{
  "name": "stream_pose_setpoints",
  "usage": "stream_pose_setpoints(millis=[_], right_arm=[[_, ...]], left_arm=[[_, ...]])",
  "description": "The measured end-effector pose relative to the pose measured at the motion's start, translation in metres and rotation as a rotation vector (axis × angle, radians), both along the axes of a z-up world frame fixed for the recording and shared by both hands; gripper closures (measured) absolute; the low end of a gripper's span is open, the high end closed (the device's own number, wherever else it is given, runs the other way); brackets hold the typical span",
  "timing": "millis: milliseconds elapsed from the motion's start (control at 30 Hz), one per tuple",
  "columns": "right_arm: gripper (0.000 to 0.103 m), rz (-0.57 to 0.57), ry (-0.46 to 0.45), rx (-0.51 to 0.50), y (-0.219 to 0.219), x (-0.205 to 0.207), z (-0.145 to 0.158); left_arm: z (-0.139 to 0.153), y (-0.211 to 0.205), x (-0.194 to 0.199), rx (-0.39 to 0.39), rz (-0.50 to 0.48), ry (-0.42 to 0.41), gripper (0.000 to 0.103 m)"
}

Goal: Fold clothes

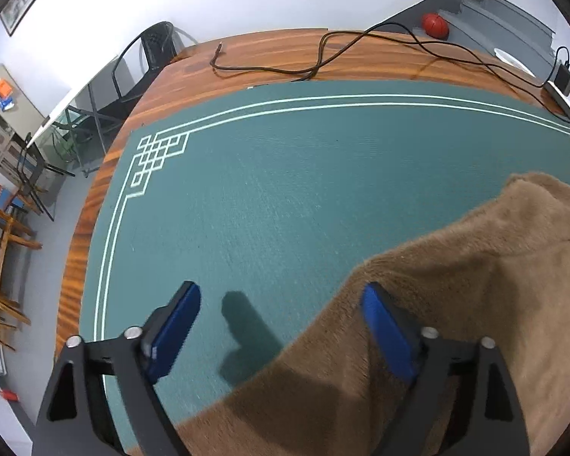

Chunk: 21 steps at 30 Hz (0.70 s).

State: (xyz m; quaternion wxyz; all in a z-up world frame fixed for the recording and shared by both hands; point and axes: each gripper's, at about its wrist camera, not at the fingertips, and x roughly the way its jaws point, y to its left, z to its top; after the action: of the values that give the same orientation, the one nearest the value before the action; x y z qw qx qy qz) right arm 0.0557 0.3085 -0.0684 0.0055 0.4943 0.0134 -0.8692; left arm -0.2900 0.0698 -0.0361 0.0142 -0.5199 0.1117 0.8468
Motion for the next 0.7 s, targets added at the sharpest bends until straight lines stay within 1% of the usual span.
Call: stream_pose_setpoints(millis=[100, 200, 300, 433, 500, 567, 633, 700], right_arm=[[0.001, 0.002, -0.028, -0.011, 0.002, -0.004, 0.002], [0.001, -0.013, -0.069, -0.061, 0.012, -0.015, 0.009], [0.001, -0.088, -0.025, -0.092, 0.040, -0.034, 0.030], [0.001, -0.150, 0.064, -0.091, 0.074, -0.079, 0.062], [0.001, -0.158, 0.092, -0.104, 0.088, -0.109, 0.072], [0.001, -0.168, 0.088, -0.136, 0.097, -0.138, 0.069], [0.001, -0.188, 0.057, -0.172, 0.108, -0.167, 0.060], [0.001, -0.225, 0.035, -0.154, 0.113, -0.186, 0.048]], left_arm=[[0.000, 0.000, 0.000, -0.021, -0.022, 0.009, 0.008], [0.008, -0.004, 0.004, 0.003, -0.010, 0.018, 0.008], [0.027, -0.003, 0.014, 0.053, -0.011, 0.059, 0.008], [0.048, 0.014, 0.028, 0.127, -0.072, 0.086, 0.008], [0.051, 0.026, 0.032, 0.145, -0.112, 0.077, 0.008], [0.048, 0.036, 0.034, 0.167, -0.135, 0.056, 0.008], [0.042, 0.041, 0.033, 0.179, -0.138, 0.035, 0.008], [0.034, 0.047, 0.034, 0.180, -0.138, 0.015, 0.008]])
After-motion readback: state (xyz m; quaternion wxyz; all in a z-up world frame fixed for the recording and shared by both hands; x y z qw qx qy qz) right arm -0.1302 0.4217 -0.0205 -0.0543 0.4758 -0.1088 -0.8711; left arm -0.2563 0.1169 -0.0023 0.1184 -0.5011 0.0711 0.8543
